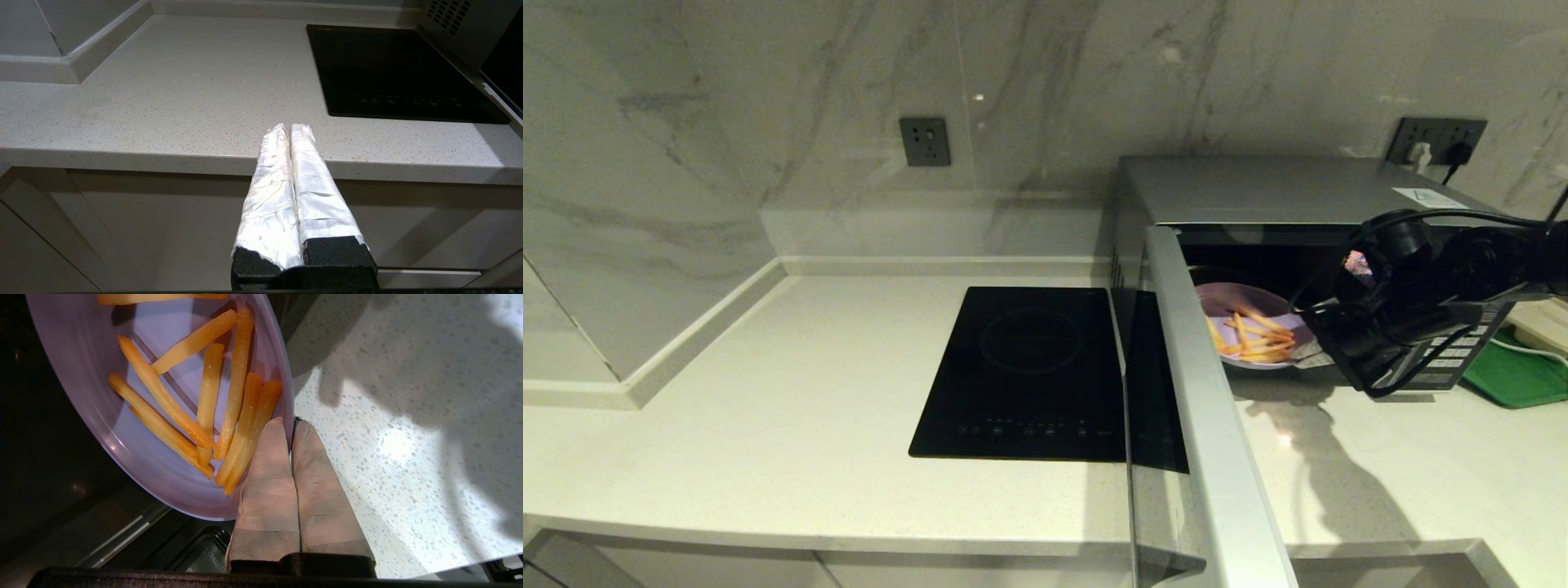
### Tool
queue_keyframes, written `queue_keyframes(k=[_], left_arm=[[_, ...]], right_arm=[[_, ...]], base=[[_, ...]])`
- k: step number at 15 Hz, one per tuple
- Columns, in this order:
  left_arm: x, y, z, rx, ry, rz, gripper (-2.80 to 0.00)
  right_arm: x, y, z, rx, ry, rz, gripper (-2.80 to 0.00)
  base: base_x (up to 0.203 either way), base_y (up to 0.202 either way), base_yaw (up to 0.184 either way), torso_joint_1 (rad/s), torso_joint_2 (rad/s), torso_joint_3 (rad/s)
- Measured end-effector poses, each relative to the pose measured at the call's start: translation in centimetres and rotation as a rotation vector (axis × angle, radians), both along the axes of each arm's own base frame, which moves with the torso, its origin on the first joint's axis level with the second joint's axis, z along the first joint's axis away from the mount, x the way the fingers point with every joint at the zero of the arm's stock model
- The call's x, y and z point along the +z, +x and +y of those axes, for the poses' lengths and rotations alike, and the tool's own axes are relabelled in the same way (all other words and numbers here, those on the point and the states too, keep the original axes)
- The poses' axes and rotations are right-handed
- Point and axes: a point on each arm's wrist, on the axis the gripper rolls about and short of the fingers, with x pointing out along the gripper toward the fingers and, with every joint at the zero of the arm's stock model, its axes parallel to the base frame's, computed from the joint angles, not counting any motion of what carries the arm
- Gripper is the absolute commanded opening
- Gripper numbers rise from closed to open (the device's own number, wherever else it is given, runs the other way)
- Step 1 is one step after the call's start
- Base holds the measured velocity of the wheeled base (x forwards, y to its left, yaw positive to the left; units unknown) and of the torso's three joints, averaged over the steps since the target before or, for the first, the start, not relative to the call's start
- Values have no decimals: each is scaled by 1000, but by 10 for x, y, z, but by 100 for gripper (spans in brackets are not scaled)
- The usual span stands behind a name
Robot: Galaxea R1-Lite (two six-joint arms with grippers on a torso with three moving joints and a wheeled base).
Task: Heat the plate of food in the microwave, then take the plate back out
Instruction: Put the plate in the microwave oven
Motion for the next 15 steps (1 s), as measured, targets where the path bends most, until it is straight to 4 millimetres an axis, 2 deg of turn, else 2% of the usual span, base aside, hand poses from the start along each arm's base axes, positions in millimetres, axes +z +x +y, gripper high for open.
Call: queue_keyframes(k=[9,15], left_arm=[[0,0,0,0,0,0,-280],[0,0,0,0,0,0,-280]], right_arm=[[-14,25,-1,-18,-16,-10,-280],[-11,33,-1,-18,-18,-34,-280]], base=[[0,0,0,0,0,0],[0,0,0,0,0,0]])
